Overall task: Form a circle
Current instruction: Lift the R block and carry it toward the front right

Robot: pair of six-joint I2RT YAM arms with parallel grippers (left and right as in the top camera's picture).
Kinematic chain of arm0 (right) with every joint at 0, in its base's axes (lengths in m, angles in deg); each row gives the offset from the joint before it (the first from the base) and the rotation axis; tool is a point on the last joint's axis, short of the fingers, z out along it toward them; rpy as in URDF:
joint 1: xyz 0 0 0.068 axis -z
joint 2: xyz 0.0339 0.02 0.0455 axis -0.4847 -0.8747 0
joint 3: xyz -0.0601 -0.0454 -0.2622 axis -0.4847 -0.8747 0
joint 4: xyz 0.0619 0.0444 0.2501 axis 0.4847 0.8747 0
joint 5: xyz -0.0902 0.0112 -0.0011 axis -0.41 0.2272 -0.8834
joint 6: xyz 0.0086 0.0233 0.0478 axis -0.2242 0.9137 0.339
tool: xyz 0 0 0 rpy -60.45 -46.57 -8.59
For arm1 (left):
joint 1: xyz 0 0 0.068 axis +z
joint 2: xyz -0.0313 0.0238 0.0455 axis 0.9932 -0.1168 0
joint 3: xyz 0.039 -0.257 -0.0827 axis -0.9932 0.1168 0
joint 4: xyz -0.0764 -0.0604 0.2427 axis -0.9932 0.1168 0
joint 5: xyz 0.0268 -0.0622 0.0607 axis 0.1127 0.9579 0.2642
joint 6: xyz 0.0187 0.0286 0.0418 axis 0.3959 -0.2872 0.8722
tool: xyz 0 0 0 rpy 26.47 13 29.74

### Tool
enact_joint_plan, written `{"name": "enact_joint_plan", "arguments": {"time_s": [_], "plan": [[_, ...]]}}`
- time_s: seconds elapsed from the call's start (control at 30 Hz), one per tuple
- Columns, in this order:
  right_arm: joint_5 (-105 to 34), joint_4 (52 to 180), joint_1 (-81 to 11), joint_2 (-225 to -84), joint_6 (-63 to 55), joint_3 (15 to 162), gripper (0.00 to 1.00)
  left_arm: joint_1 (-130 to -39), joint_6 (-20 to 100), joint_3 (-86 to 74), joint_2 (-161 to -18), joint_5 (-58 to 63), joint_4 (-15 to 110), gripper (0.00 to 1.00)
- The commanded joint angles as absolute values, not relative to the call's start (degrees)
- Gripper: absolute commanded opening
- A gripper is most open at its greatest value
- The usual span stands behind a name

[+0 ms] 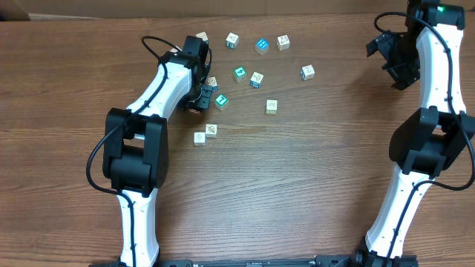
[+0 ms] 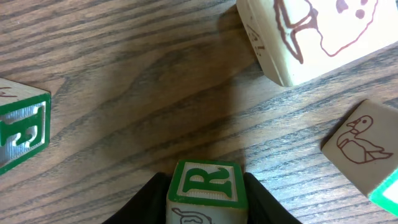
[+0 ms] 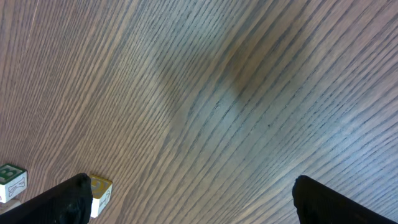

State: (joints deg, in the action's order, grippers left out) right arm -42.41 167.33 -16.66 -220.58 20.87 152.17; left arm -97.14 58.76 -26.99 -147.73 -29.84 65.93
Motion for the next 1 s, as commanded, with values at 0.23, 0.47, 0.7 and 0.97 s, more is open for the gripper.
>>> {"name": "enact_joint_plan", "arguments": {"time_s": [0.23, 0.47, 0.7, 0.97], "plan": [[-42.5, 167.3, -16.5, -219.0, 20.7, 153.1, 1.00, -96.8, 57.5, -26.5, -140.0, -30.1, 67.1, 0.27], [-42.5, 167.3, -16.5, -219.0, 20.7, 153.1, 1.00, -96.8, 53.8, -26.5, -130.8, -28.9, 70.0, 0.26], [-42.5, 167.3, -16.5, -219.0, 20.7, 153.1, 1.00, -98.2, 49.6, -26.5, -123.9, -25.2, 75.9, 0.25], [-42.5, 167.3, -16.5, -219.0, 20.7, 153.1, 1.00, -105.0, 47.7, -26.5, -123.6, -25.2, 80.7, 0.25]]}}
